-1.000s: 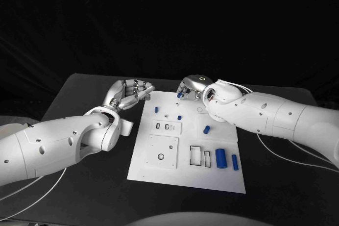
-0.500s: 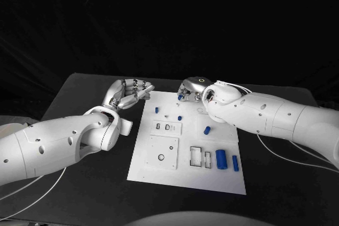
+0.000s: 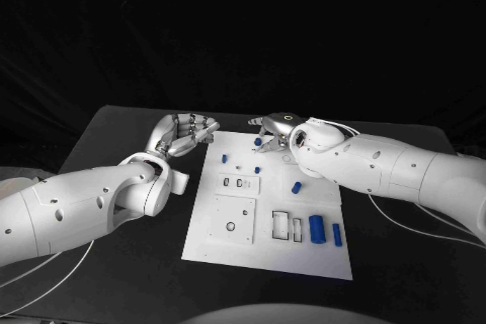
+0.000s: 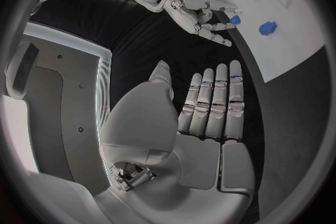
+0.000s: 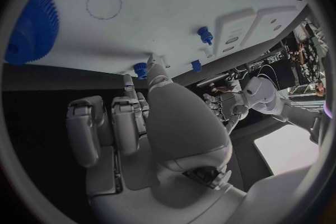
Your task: Assemble the parts on the task board
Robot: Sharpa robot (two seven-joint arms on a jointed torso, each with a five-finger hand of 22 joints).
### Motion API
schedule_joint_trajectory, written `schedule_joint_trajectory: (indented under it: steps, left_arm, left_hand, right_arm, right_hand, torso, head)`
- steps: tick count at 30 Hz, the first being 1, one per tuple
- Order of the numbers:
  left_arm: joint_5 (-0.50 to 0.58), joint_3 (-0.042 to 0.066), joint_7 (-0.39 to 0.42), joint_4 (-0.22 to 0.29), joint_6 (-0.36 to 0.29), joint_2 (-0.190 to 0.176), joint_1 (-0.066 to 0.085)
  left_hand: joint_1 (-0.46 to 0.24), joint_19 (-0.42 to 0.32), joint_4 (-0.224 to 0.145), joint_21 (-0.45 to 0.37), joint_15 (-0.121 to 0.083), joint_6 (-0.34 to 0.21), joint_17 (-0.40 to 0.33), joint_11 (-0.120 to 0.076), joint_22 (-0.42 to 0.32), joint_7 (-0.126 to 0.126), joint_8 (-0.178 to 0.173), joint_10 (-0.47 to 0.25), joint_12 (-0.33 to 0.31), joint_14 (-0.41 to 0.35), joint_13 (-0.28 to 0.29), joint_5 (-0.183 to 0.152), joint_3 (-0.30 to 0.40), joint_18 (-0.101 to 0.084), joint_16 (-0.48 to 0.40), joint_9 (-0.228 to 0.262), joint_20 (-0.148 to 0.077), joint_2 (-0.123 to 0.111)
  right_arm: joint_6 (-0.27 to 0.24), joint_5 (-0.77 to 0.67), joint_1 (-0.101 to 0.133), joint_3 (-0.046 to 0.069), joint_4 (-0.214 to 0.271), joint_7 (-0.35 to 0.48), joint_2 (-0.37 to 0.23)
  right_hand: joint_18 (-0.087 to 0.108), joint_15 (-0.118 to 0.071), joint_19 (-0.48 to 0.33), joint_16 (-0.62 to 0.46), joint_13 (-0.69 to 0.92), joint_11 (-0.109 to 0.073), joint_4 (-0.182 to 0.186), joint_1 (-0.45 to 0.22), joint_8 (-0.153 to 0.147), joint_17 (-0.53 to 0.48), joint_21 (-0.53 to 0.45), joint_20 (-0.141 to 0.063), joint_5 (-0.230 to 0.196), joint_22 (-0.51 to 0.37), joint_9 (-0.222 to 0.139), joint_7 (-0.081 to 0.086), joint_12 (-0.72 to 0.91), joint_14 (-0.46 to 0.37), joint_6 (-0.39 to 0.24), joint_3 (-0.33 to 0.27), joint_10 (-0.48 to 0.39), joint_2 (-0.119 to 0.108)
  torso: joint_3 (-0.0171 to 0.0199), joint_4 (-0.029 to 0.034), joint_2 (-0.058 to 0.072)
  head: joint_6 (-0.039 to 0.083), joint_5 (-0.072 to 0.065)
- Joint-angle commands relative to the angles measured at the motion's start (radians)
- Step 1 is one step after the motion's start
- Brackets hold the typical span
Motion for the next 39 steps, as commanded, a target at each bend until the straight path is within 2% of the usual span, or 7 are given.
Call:
schedule_joint_trajectory:
  steps: [1,7,12,21,29,35,39]
  left_arm:
    - [-0.005,0.001,0.007,-0.003,0.0,0.005,0.003]
    - [-0.005,0.001,0.009,-0.016,0.002,0.012,0.003]
    - [-0.005,0.001,0.012,-0.028,0.004,0.02,0.002]
    - [-0.005,0.0,0.013,-0.051,0.007,0.036,0.002]
    - [-0.005,0.0,0.014,-0.065,0.013,0.047,0.001]
    - [-0.005,0.0,0.015,-0.068,0.016,0.051,0.001]
    - [-0.005,0.0,0.015,-0.068,0.016,0.051,0.001]
  left_hand:
    - [-0.001,-0.007,-0.001,-0.004,0.0,0.009,0.001,0.002,-0.001,0.001,-0.003,0.001,-0.004,-0.007,0.001,0.007,-0.007,0.011,-0.006,0.001,0.001,0.013]
    - [-0.001,-0.007,-0.001,-0.004,0.0,0.009,0.001,0.002,-0.001,0.001,-0.003,0.001,-0.004,-0.007,0.001,0.007,-0.007,0.011,-0.006,0.001,0.001,0.013]
    - [0.0,-0.008,-0.001,-0.004,0.0,0.009,0.002,0.002,-0.002,0.001,-0.005,0.001,-0.004,-0.009,0.002,0.007,-0.008,0.011,-0.006,0.001,0.002,0.016]
    - [0.0,-0.009,-0.001,-0.004,0.0,0.009,0.003,0.002,-0.002,0.001,-0.006,0.001,-0.004,-0.009,0.002,0.007,-0.009,0.011,-0.006,0.001,0.002,0.017]
    - [0.0,-0.009,-0.001,-0.004,0.0,0.009,0.003,0.002,-0.002,0.001,-0.006,0.001,-0.004,-0.009,0.002,0.007,-0.009,0.011,-0.006,0.001,0.002,0.017]
    - [0.0,-0.009,-0.001,-0.004,0.0,0.009,0.003,0.002,-0.002,0.001,-0.006,0.001,-0.004,-0.009,0.002,0.007,-0.009,0.011,-0.006,0.001,0.002,0.017]
    - [0.0,-0.009,-0.001,-0.004,0.0,0.009,0.003,0.002,-0.002,0.001,-0.006,0.001,-0.004,-0.009,0.002,0.007,-0.009,0.011,-0.006,0.001,0.002,0.017]
  right_arm:
    - [-0.069,0.027,0.0,0.0,0.007,-0.009,-0.007]
    - [-0.215,0.166,0.003,0.0,0.065,0.031,-0.058]
    - [-0.241,0.348,0.037,0.0,0.217,0.054,-0.184]
    - [-0.214,0.488,0.09,-0.003,0.439,0.029,-0.396]
    - [-0.132,0.502,0.096,-0.009,0.439,-0.006,-0.439]
    - [-0.085,0.455,0.087,-0.012,0.394,-0.03,-0.432]
    - [-0.084,0.368,0.077,-0.013,0.37,-0.044,-0.423]
  right_hand:
    - [-0.004,0.001,0.097,0.004,0.002,0.004,0.008,-0.025,-0.004,0.263,0.001,0.008,-0.006,0.254,-0.001,0.018,-0.003,0.104,-0.041,0.0,-0.033,-0.008]
    - [-0.001,-0.005,0.087,0.004,0.009,-0.006,0.017,-0.036,0.045,0.261,-0.005,0.002,-0.005,0.24,0.03,0.109,0.015,0.104,0.164,0.027,-0.007,-0.001]
    - [-0.001,0.022,0.087,0.003,0.02,0.0,0.036,-0.061,0.085,0.257,-0.005,0.022,-0.005,0.241,0.05,0.122,0.06,0.103,0.33,0.033,0.109,0.032]
    - [0.001,0.005,0.083,-0.01,0.038,-0.029,0.07,-0.118,0.04,0.213,-0.008,0.015,-0.005,0.236,0.029,0.09,0.104,0.092,0.249,0.004,0.235,0.034]
    - [0.039,-0.039,-0.05,-0.093,0.208,-0.077,0.086,-0.153,0.013,-0.003,-0.089,-0.031,-0.001,0.098,0.014,0.047,0.323,0.001,0.133,-0.033,0.269,0.019]
    - [0.038,-0.058,-0.064,-0.033,1.37,-0.131,0.101,-0.178,0.015,0.139,-0.098,-0.042,-0.006,0.101,0.02,0.014,1.429,0.043,0.147,-0.057,0.488,0.039]
    - [0.026,-0.068,-0.017,0.004,1.511,-0.122,0.096,-0.195,0.037,0.263,-0.069,-0.058,0.002,0.15,0.037,0.013,1.507,0.104,0.275,-0.064,0.698,0.024]
  torso:
    - [-0.0001,0.0005,0.0]
    - [0.0007,-0.0005,-0.003]
    - [0.0013,-0.005,-0.003]
    - [0.0039,-0.016,-0.013]
    - [0.0052,-0.0216,-0.018]
    - [0.0051,-0.0197,-0.016]
    - [0.0042,-0.0202,-0.016]
  head:
    - [0.002,-0.002]
    - [0.008,-0.007]
    - [0.012,-0.02]
    - [0.015,-0.062]
    - [0.013,-0.089]
    - [0.018,-0.102]
    - [0.016,-0.103]
